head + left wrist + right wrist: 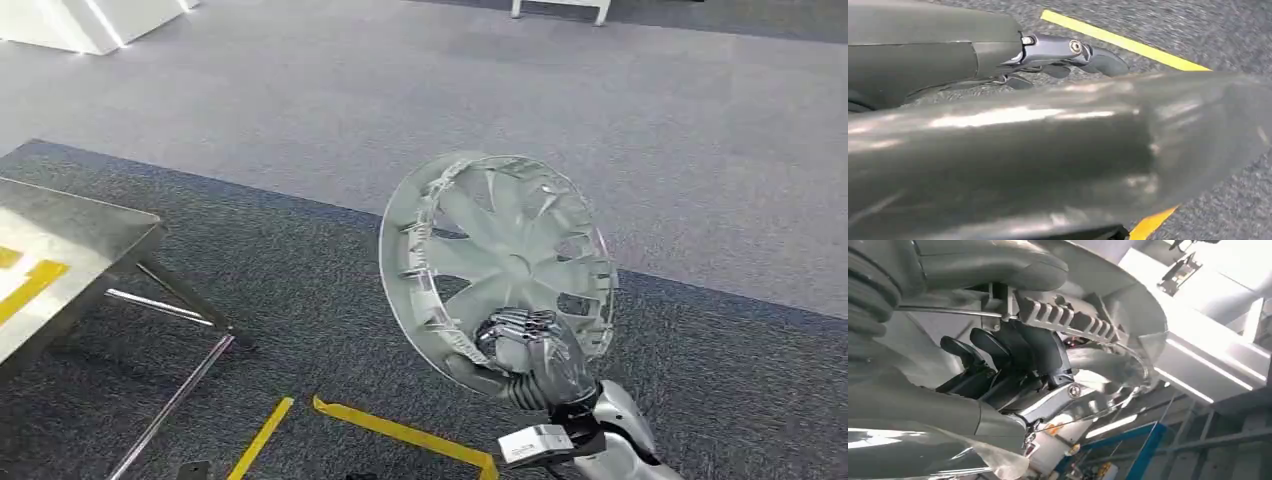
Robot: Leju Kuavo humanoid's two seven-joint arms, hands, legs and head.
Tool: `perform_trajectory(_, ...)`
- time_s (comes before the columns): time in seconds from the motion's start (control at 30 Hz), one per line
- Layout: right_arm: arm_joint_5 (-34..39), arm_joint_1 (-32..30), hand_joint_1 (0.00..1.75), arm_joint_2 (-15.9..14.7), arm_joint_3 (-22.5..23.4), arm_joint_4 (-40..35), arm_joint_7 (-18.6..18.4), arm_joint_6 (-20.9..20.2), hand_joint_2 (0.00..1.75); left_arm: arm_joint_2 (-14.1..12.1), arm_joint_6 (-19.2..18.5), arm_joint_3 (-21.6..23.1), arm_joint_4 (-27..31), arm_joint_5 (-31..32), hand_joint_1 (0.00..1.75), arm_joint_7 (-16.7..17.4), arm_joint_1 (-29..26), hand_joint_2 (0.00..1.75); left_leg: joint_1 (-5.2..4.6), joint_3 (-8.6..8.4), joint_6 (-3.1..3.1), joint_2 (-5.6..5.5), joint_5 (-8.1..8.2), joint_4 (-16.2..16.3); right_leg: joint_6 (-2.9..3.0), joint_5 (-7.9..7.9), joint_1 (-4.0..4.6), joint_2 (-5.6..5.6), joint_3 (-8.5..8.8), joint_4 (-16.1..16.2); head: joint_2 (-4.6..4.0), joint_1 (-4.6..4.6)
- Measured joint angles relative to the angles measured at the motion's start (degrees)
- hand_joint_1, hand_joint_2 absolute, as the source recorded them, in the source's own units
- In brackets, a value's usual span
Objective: Take the parts from the cabinet and place them on the table.
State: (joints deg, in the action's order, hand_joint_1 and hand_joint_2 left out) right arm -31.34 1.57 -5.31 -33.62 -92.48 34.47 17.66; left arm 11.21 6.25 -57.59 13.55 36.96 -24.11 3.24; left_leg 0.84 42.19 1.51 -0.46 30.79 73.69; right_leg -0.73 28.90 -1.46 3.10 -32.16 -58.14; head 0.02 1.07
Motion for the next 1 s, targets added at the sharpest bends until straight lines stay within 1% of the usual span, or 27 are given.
perform_trajectory(0.03,0.0,-0.2,1.75,0.0,0.0,-0.2,0.0,0.2,1.75,-0.1,0.0,0.0,0.0,0.1,0.00,-0.1,0.0,0.00,0.07,-2.26,0.00,0.37,-2.68,-4.6,-0.20,0.20,-0.03,0.59,0.30,0.0,0.00,0.07)
perform_trajectory(0.07,0.0,-0.4,1.75,0.0,0.0,-0.3,0.0,0.2,1.75,-0.1,-0.1,0.1,0.0,0.4,0.00,-0.3,0.0,0.00,0.08,-4.89,-0.11,1.32,-5.08,-9.7,-0.42,0.44,-0.08,1.13,0.68,0.0,0.00,0.02)
perform_trajectory(0.1,0.0,-0.6,1.75,0.0,0.0,-0.6,0.0,0.4,1.75,-0.1,0.0,0.2,0.0,0.6,0.00,-0.5,0.1,0.00,-0.20,-6.62,-0.30,3.90,-5.29,-13.1,-0.75,0.67,0.07,1.52,0.96,0.0,0.00,0.07)
perform_trajectory(0.13,-0.1,-1.0,1.75,0.0,0.2,-0.9,0.0,0.7,1.75,-0.1,0.4,0.4,0.0,0.8,0.00,-0.7,0.3,0.00,-0.99,-6.98,-0.76,4.51,-4.66,-14.3,-1.20,0.94,0.55,2.01,0.88,-0.2,0.00,0.22)
perform_trajectory(0.17,-0.3,-1.4,1.75,-0.1,0.3,-1.1,0.0,0.9,1.75,0.0,1.2,0.4,0.0,1.2,0.00,-1.1,0.5,0.00,-0.93,-6.65,-1.52,4.19,-4.58,-13.9,-1.46,0.94,0.60,2.61,0.91,0.0,0.00,0.04)
perform_trajectory(0.23,-0.5,-2.0,1.75,-0.1,0.3,-1.5,0.0,1.2,1.75,0.0,2.4,0.4,0.0,1.6,0.00,-1.9,0.1,0.00,-1.16,-6.52,-2.25,2.93,-4.38,-14.0,-2.11,1.14,0.53,3.79,1.51,0.3,0.00,-0.02)
perform_trajectory(0.27,-0.7,-2.2,1.75,-0.1,0.4,-1.9,0.0,1.3,1.75,-0.1,2.7,0.5,0.0,1.9,0.00,-2.1,0.1,0.00,-0.82,-6.99,-2.87,2.26,-4.67,-14.5,-2.63,1.57,0.28,3.61,1.71,0.3,0.00,0.04)
perform_trajectory(0.3,-0.9,-2.3,1.75,-0.2,0.5,-2.2,0.0,1.4,1.75,-0.1,2.7,0.6,0.0,2.0,0.00,-2.2,0.0,0.00,-0.67,-7.09,-3.13,1.87,-4.72,-14.7,-2.77,2.32,0.12,0.84,1.17,-0.6,0.00,-0.28)
perform_trajectory(0.33,-0.9,-2.7,1.75,-0.2,0.5,-2.5,0.0,1.5,1.75,-0.1,2.7,0.8,0.0,2.3,0.00,-2.3,0.1,0.00,-0.58,-7.07,-3.56,1.29,-4.71,-14.7,-2.71,4.13,0.06,-1.62,-0.30,-3.7,0.00,-0.43)
perform_trajectory(0.4,-1.0,-3.5,1.75,-0.4,0.7,-2.7,0.0,1.5,1.75,-0.1,2.6,1.0,0.0,2.5,0.00,-2.3,0.4,0.00,-0.65,-7.03,-3.86,-0.11,-4.71,-14.6,-2.74,8.20,0.16,-2.90,-5.19,-13.3,0.00,-0.81)
perform_trajectory(0.43,-1.0,-3.9,1.75,-0.6,0.7,-2.7,0.0,1.5,1.75,-0.1,2.6,1.2,0.0,2.6,0.00,-2.3,0.4,0.00,-0.73,-7.05,-3.94,-0.84,-4.65,-14.6,-2.73,9.19,0.30,-2.99,-7.44,-17.1,0.00,-0.81)
perform_trajectory(0.47,-1.0,-4.2,1.75,-0.7,0.7,-2.7,0.0,1.6,1.75,-0.1,2.6,1.2,0.0,2.6,0.00,-2.3,0.3,0.00,-0.77,-7.12,-3.96,-1.57,-4.64,-14.6,-2.63,8.74,0.36,-3.01,-8.71,-18.4,0.00,-0.81)
perform_trajectory(0.5,-1.0,-4.4,1.75,-0.7,0.8,-2.7,0.0,1.6,1.75,-0.1,2.6,1.2,0.0,2.6,0.00,-2.3,0.3,0.00,-0.78,-7.20,-3.96,-2.38,-4.63,-14.6,-2.44,6.75,0.39,-3.04,-8.54,-16.8,0.00,-0.81)
perform_trajectory(0.53,-1.0,-4.6,1.75,-0.7,0.8,-2.8,0.0,1.6,1.75,-0.1,2.6,1.2,0.0,2.5,0.00,-2.3,0.3,0.00,-0.78,-7.30,-3.94,-3.23,-4.61,-14.6,-2.24,3.85,0.38,-3.20,-7.08,-12.8,0.00,-0.81)
perform_trajectory(0.57,-1.0,-4.8,1.75,-0.7,0.8,-3.0,0.0,1.6,1.75,-0.1,2.6,1.3,0.0,2.5,0.00,-2.3,0.3,0.00,-0.78,-7.46,-3.87,-4.08,-4.57,-14.6,-1.96,0.77,0.34,-3.90,-4.73,-7.3,0.00,-0.83)
perform_trajectory(0.6,-1.0,-4.8,1.75,-0.7,0.8,-3.1,0.0,1.6,1.75,-0.1,2.6,1.3,0.0,2.5,0.00,-2.3,0.3,0.00,-0.71,-7.49,-3.74,-4.73,-4.49,-14.5,-1.72,-1.33,0.21,-6.16,-2.72,-2.6,0.00,-0.83)
perform_trajectory(0.63,-1.0,-4.9,1.75,-0.8,0.8,-3.1,0.0,1.6,1.75,-0.1,2.6,1.3,0.0,2.5,0.00,-2.3,0.4,0.00,-1.07,-7.21,-3.41,-5.28,-4.34,-14.2,-1.43,-0.47,0.02,-8.43,-2.02,-1.0,0.00,-0.74)
perform_trajectory(0.7,-1.1,-5.2,1.75,-0.8,0.8,-3.2,0.0,1.8,1.75,-0.1,2.6,1.3,0.0,2.5,0.00,-2.3,0.3,0.00,-0.52,-6.74,-2.73,-6.44,-4.59,-14.3,-1.49,-0.43,0.32,-7.48,-1.24,-0.5,0.00,-0.74)
perform_trajectory(0.73,-1.1,-5.2,1.75,-0.8,0.8,-3.2,0.0,1.8,1.75,-0.1,2.6,1.3,0.0,2.5,0.00,-2.3,0.1,0.00,-0.18,-6.72,-2.21,-7.07,-4.85,-14.6,-1.16,-0.46,0.51,-6.87,-1.16,-0.5,0.00,-0.79)
perform_trajectory(0.77,-1.1,-5.1,1.75,-0.8,0.8,-3.3,0.0,1.9,1.75,-0.1,2.6,1.3,0.0,2.5,0.00,-2.3,0.0,0.00,-0.33,-6.68,-1.85,-7.69,-4.91,-14.6,-0.84,-0.66,0.35,-6.30,-0.96,-0.2,0.00,-0.74)
perform_trajectory(0.8,-1.1,-5.1,1.75,-0.8,0.8,-3.5,0.0,1.9,1.75,-0.3,2.6,1.3,0.0,2.6,0.00,-2.3,0.0,0.00,-0.49,-6.65,-1.61,-6.07,-4.38,-14.1,-0.50,-0.85,-0.01,-5.26,-0.55,0.3,0.00,-0.79)
perform_trajectory(0.83,-1.1,-5.2,1.75,-0.8,0.8,-3.6,0.0,2.0,1.75,-0.2,2.6,1.3,0.0,2.6,0.00,-2.3,0.1,0.00,-0.80,-5.80,-1.16,-2.94,-2.95,-12.1,-0.16,-0.69,0.01,-4.56,-0.22,0.4,0.00,-0.02)
perform_trajectory(0.87,-1.2,-5.2,1.75,-0.8,0.8,-3.6,0.0,2.1,1.75,-0.2,2.5,1.3,0.0,2.6,0.00,-2.3,0.2,0.00,-0.72,-4.30,-0.88,-1.42,-1.10,-8.8,0.06,-0.55,0.11,-3.77,-0.11,0.4,0.00,0.05)
perform_trajectory(0.9,-1.3,-5.4,1.75,-0.8,0.9,-3.6,0.0,2.1,1.75,-0.2,2.5,1.3,0.0,2.6,0.00,-2.3,0.3,0.00,-0.50,-1.78,-0.63,-0.46,1.41,-3.4,0.32,-0.35,0.24,-2.73,0.08,0.4,0.00,0.07)
perform_trajectory(0.93,-1.3,-5.6,1.75,-0.8,0.9,-3.6,0.0,2.1,1.75,-0.2,2.4,1.3,0.0,2.7,0.00,-2.3,0.3,0.00,-0.35,0.22,-0.46,-0.19,2.98,0.8,0.37,-0.19,0.26,-1.83,0.16,0.4,0.00,-0.02)
perform_trajectory(0.97,-1.3,-5.6,1.75,-0.8,0.9,-3.6,0.0,2.1,1.75,-0.2,2.4,1.4,0.0,2.7,0.00,-2.3,0.2,0.00,-0.23,1.26,-0.32,-0.12,3.28,3.1,0.35,-0.07,0.26,-1.10,0.26,0.3,0.00,0.07)
perform_trajectory(1.0,-1.3,-5.6,1.75,-0.8,0.9,-3.6,-0.1,2.1,1.75,-0.2,2.4,1.4,0.0,2.7,0.00,-2.3,0.1,0.00,-0.12,0.90,-0.22,-0.05,2.19,2.4,0.30,0.08,0.26,-0.41,0.42,0.3,0.00,0.07)
